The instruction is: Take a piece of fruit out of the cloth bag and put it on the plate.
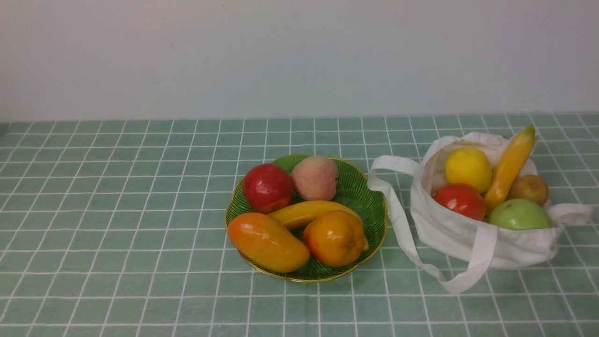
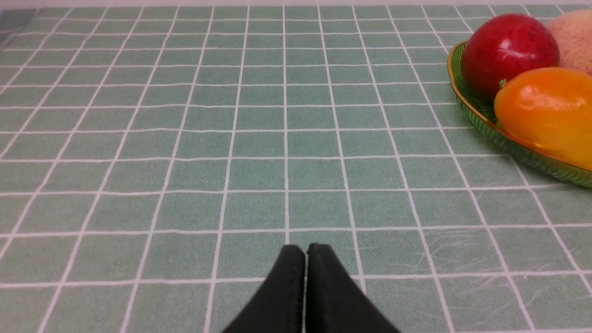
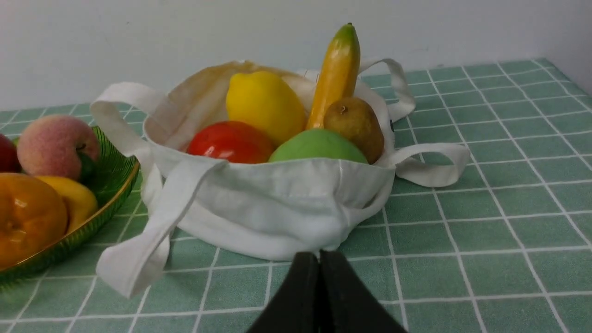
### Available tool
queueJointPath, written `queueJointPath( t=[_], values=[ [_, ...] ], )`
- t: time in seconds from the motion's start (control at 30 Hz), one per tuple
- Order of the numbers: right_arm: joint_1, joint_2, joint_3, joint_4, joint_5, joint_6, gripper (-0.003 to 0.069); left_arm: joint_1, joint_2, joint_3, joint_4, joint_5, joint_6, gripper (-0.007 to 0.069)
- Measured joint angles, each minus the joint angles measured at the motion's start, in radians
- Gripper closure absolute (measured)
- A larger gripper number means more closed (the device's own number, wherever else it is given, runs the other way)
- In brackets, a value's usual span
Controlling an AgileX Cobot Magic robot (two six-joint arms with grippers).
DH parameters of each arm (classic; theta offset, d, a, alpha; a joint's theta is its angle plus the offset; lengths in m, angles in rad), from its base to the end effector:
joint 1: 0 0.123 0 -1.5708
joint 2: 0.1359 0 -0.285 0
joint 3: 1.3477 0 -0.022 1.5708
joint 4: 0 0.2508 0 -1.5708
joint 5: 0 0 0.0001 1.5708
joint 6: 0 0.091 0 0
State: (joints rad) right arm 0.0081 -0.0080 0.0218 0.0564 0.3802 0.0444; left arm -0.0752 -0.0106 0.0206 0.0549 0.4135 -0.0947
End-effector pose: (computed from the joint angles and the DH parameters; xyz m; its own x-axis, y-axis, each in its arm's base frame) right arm 0.0525 0.0023 0.1722 -0.3028 0.0942 -0.9484 0.0012 0.9951 0.0984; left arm 0.0515 -0.0019 0.1698 -0.3306 -0.0196 -0.9436 0.0397 0.9986 -0.0347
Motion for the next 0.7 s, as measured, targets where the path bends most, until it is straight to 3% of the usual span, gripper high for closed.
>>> queueJointPath(
  t=[0.2,0.7],
  values=[
    [0.046,0.0,0.0,-0.003,0.0,0.0,0.0673,0.0,0.0,0.0,0.0,0.0,0.0,0.0632],
    [0.047,0.0,0.0,-0.003,0.0,0.001,0.0673,0.0,0.0,0.0,0.0,0.0,0.0,0.0632]
  ],
)
